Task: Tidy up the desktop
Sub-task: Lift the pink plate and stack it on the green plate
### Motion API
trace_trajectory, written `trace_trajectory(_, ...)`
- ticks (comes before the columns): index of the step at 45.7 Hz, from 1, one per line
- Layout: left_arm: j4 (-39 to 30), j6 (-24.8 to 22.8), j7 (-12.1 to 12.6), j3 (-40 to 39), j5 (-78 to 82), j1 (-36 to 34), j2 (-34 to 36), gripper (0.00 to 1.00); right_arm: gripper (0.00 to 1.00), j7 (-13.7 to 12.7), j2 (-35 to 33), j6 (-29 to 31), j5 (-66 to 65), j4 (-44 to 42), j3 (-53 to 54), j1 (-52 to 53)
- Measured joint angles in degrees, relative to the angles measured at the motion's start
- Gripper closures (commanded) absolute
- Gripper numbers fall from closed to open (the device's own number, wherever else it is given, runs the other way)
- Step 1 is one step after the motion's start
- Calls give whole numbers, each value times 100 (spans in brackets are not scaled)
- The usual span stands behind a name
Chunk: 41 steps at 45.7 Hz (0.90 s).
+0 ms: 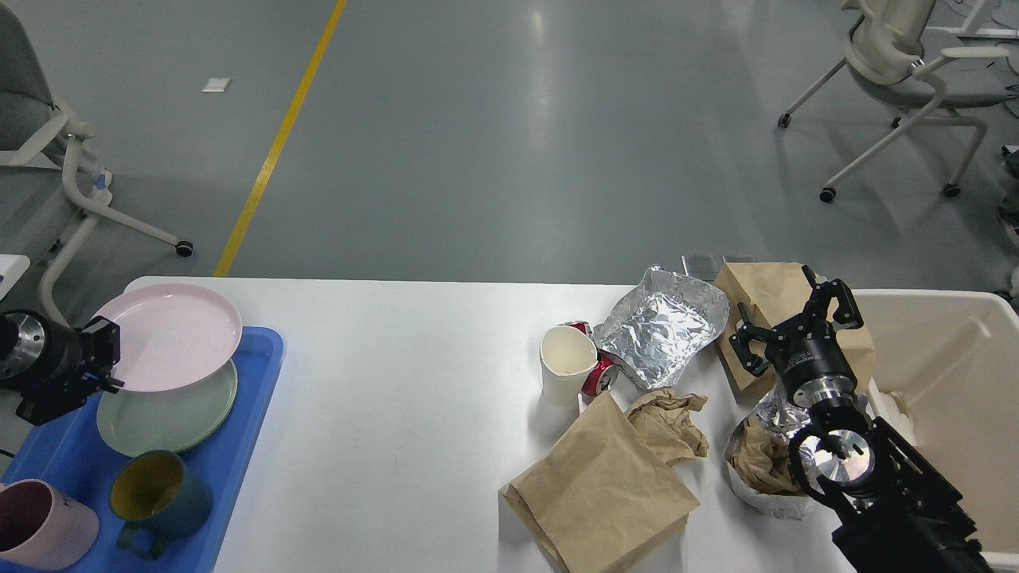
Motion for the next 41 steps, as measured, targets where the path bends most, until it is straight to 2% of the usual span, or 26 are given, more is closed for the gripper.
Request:
trace_trajectory(6,147,7,1,-238,127,344,0,100,0,0,0,0,0,0,0,0)
trace_trajectory(33,209,190,-33,-251,191,524,-9,100,0,2,0,0,0,0,0,0)
trace_trajectory(38,243,198,-51,-254,206,543,-6,88,0,2,0,0,0,0,0,0)
trace_trajectory(41,259,199,-58,-258,207,544,-4,75,0,2,0,0,0,0,0,0)
